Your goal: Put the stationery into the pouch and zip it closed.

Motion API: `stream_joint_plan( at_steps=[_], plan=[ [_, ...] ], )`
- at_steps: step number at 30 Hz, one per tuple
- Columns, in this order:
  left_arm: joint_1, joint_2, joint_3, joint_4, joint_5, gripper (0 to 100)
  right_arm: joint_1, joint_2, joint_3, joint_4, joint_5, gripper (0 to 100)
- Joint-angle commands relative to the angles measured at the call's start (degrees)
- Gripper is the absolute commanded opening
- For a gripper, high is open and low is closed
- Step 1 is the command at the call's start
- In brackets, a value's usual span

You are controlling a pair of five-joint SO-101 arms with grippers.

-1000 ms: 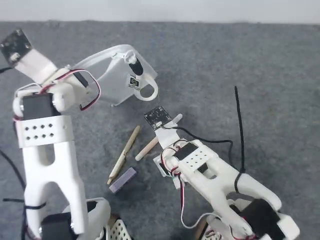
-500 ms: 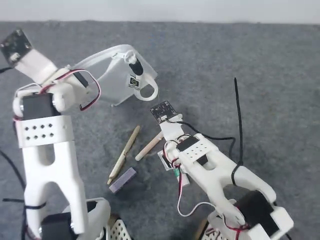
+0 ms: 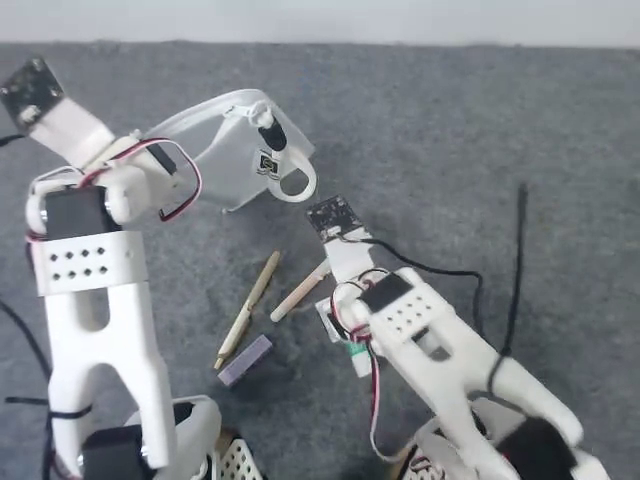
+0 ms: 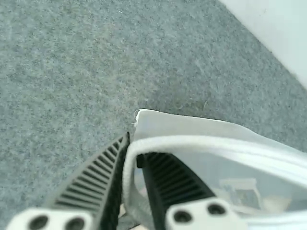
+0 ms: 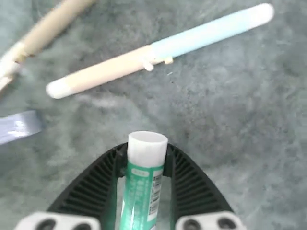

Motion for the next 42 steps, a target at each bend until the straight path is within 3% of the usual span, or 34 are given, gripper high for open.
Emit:
stream_joint_plan(
  at_steps=[1, 7, 17, 24, 28, 35, 42],
  plan=[
    [0.0, 0.26, -0.22, -1.76, 0.79, 1, -3.38, -10.51, -1.93, 5.05, -3.87, 0.6],
    [0.0, 0.26, -0.22, -1.76, 0.79, 1, -4.26, -20.7, -1.41, 7.6, -4.04, 0.6],
    [5.36, 0.35, 1.01, -2.02, 0.7, 1, -4.26, -39.43, 11.08, -4.88, -3.69, 0.6],
    [9.14, 0.35, 1.01, -1.67, -1.93, 1, -4.26, -55.25, 16.26, -6.55, -3.43, 0.6],
    [11.25, 0.35, 1.1, -1.58, -2.46, 1, -4.35, -62.2, 18.99, -12.62, 4.66, 0.6],
    [11.96, 0.35, 1.1, -1.58, -2.46, 1, -4.62, -65.36, 21.54, -20.88, 6.51, 0.6],
    [11.96, 0.35, 1.1, -1.58, -2.55, 1, -9.36, -65.63, 21.54, -23.96, 10.37, 0.6]
  ],
)
